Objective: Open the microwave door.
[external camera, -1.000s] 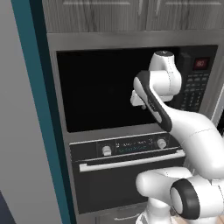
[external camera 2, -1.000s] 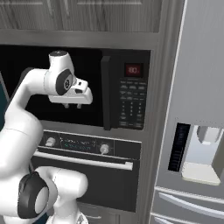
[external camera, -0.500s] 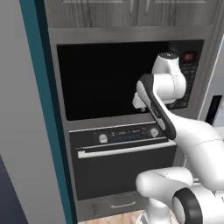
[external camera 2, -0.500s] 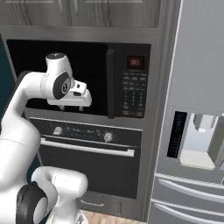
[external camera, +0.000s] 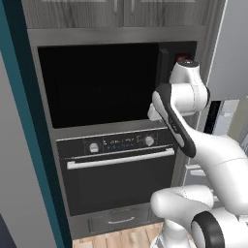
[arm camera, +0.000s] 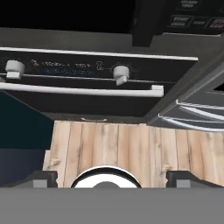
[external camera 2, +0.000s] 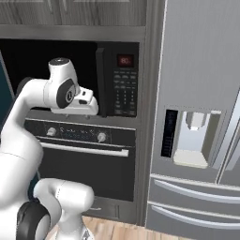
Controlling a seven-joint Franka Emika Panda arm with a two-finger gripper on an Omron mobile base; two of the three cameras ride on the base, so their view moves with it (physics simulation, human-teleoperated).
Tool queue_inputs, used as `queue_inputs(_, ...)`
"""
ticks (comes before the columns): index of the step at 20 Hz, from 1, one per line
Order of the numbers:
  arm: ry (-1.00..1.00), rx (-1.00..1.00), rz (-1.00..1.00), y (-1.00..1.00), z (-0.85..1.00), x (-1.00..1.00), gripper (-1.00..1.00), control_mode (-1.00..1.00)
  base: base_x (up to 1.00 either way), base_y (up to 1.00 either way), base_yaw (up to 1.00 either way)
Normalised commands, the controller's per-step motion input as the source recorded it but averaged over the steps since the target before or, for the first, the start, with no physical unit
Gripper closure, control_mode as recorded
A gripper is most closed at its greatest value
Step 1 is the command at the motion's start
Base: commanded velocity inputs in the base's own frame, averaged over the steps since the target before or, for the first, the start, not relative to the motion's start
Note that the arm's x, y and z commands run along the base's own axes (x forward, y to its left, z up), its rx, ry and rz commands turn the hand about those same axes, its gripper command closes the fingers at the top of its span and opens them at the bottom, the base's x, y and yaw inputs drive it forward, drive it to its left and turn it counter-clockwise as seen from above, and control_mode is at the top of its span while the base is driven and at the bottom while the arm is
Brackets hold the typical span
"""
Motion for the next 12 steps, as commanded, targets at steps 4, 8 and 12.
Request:
queue_inputs(4,-0.13,0.03,-0.07,-0.45,0.07,-0.33,-1.00,-1.00,0.00,0.00,0.00)
queue_inputs(8,-0.25,0.05,-0.03,-0.40,0.36,-0.28,-1.00,-1.00,0.00,0.00,0.00)
queue_inputs(12,-0.37,0.08,-0.01,-0.54,0.41,0.13,-1.00,-1.00,0.00,0.00,0.00)
